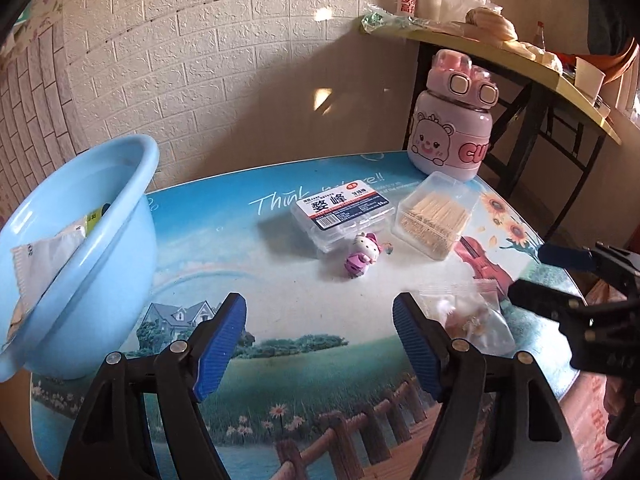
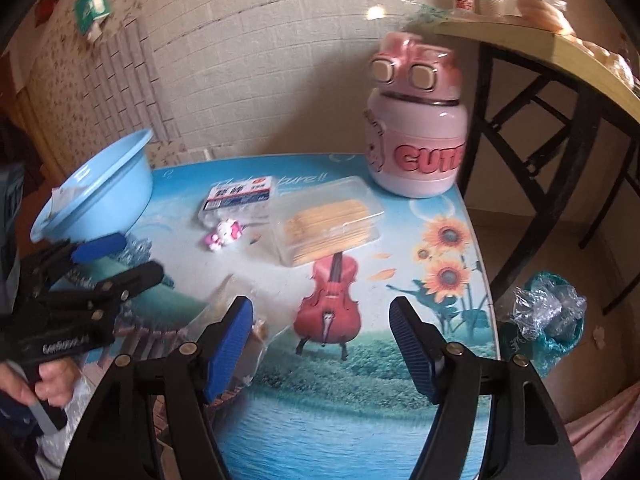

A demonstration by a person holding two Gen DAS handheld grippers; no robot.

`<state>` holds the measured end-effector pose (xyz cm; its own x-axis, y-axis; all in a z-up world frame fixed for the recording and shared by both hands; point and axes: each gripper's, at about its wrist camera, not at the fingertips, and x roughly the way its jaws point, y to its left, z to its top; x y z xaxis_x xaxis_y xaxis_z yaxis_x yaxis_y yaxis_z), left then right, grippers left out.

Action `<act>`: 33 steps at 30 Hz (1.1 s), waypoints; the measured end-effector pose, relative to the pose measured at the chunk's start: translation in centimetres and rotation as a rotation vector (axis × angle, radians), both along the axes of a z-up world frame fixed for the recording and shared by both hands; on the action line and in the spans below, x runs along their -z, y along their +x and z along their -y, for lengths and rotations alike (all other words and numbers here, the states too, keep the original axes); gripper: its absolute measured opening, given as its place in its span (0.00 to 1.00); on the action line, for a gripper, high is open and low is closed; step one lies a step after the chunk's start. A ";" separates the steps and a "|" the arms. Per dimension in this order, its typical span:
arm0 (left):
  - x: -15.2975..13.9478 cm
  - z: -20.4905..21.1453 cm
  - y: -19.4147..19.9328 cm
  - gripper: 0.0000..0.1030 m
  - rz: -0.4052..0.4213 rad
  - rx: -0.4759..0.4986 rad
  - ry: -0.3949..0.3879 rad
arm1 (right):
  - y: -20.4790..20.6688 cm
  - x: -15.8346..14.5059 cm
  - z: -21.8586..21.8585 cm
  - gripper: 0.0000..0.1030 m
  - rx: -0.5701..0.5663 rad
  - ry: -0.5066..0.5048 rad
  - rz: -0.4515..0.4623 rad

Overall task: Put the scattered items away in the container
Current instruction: 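Move both grippers from the basin over the table toward the figurine and snack bag, then grasp the Hello Kitty figurine with the left gripper while the right grasps the snack bag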

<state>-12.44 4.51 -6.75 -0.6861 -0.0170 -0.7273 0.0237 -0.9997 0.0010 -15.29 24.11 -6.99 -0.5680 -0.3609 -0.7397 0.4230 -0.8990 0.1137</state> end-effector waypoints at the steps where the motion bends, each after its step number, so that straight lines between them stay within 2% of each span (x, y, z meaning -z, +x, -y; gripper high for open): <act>1: 0.0 0.1 -0.2 0.72 0.002 -0.002 0.000 | -0.1 0.2 0.1 0.70 -0.003 -0.001 0.004; 10: 0.5 0.2 -1.7 0.72 0.012 -0.007 0.004 | -2.5 0.4 0.0 0.70 -0.005 0.006 0.010; 15: 1.1 0.1 -2.3 0.72 0.030 -0.011 0.001 | -2.2 0.4 0.6 0.70 -0.091 0.002 0.011; 19: 1.1 0.0 -2.5 0.67 0.028 0.021 0.034 | -0.5 0.8 1.5 0.70 -0.218 0.001 0.015; 23: 1.4 -0.4 -2.8 0.67 0.044 0.021 0.034 | 0.7 1.9 3.0 0.70 -0.315 0.029 0.024; 28: 1.6 -0.7 -3.2 0.52 0.055 0.042 0.057 | 0.3 2.2 4.1 0.70 -0.358 0.008 0.035; 33: 1.8 -0.9 -3.7 0.50 0.059 0.049 0.068 | -0.2 2.2 4.8 0.70 -0.385 0.003 0.043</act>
<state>-16.18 5.42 -8.51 -0.6410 0.0664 -0.7647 -0.0230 -0.9975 -0.0673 -15.51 19.27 -9.24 -0.3602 -0.5396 -0.7610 0.7244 -0.6758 0.1363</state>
